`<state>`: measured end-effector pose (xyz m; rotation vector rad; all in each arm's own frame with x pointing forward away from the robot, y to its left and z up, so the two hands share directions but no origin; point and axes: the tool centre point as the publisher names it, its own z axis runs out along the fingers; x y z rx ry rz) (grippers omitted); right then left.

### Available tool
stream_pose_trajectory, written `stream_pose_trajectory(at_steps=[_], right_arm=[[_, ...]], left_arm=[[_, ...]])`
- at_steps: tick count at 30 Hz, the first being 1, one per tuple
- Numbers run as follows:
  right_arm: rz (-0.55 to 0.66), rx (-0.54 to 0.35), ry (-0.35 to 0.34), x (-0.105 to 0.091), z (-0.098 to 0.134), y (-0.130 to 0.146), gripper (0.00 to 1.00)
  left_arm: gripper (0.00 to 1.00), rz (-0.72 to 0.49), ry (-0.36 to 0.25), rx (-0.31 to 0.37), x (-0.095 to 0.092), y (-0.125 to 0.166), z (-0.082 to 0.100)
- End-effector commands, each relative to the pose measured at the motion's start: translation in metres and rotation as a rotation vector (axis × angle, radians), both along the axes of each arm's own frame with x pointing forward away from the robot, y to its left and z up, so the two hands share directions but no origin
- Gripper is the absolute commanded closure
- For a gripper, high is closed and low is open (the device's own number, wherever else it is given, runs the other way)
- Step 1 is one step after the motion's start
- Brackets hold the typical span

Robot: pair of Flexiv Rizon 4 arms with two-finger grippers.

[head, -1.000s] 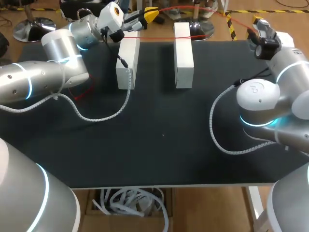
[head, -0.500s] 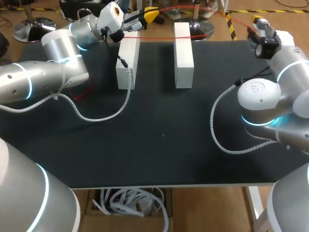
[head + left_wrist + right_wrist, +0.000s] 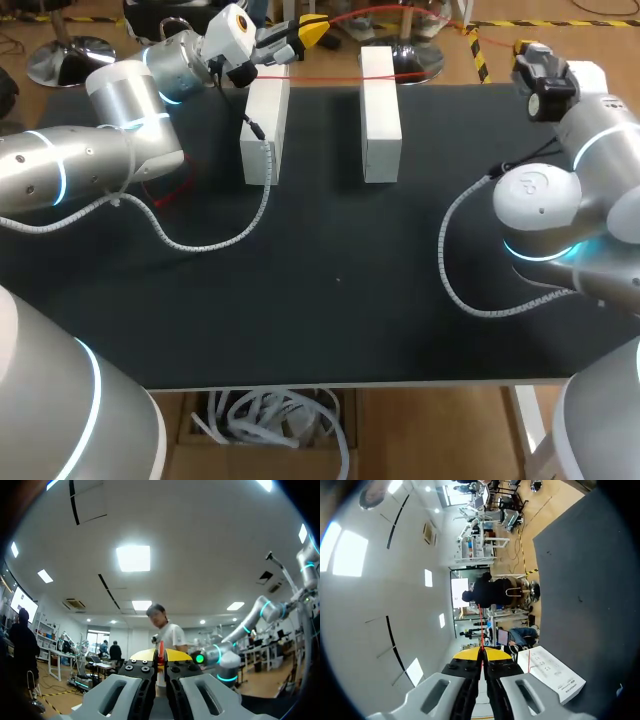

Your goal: Grab the tape and strap the tape.

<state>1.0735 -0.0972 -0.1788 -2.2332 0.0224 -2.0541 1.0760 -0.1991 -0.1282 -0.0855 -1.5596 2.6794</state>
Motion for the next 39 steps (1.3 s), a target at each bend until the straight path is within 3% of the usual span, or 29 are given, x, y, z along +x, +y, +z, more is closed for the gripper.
stream_pose_trajectory(at_steps=[1,8,14,17,27,31,34,39], right_arm=[[0.012,0.001,-0.005,0.0,0.0,-0.004,1.0],[0.012,0.001,-0.005,0.0,0.0,-0.004,1.0],[0.012,0.001,-0.005,0.0,0.0,-0.004,1.0],[0.012,0.001,-0.005,0.0,0.0,-0.004,1.0],[0.012,0.001,-0.005,0.0,0.0,-0.004,1.0],[0.012,0.001,-0.005,0.0,0.0,-0.004,1.0],[0.012,0.001,-0.005,0.0,0.0,-0.004,1.0],[0.012,0.001,-0.005,0.0,0.0,-0.004,1.0]], left_arm=[[1.0,0.003,0.001,0.001,-0.001,0.0,0.001],[1.0,0.003,0.001,0.001,-0.001,0.0,0.001],[1.0,0.049,0.008,0.147,-0.001,0.002,0.004],[1.0,0.061,0.002,0.269,-0.002,0.0,0.006],[1.0,0.099,-0.009,0.56,-0.007,-0.008,0.011],[1.0,0.144,0.032,0.614,-0.008,-0.009,0.011],[1.0,0.165,0.04,0.694,-0.009,-0.011,0.009],[1.0,0.186,0.057,0.767,-0.011,-0.016,0.006]])
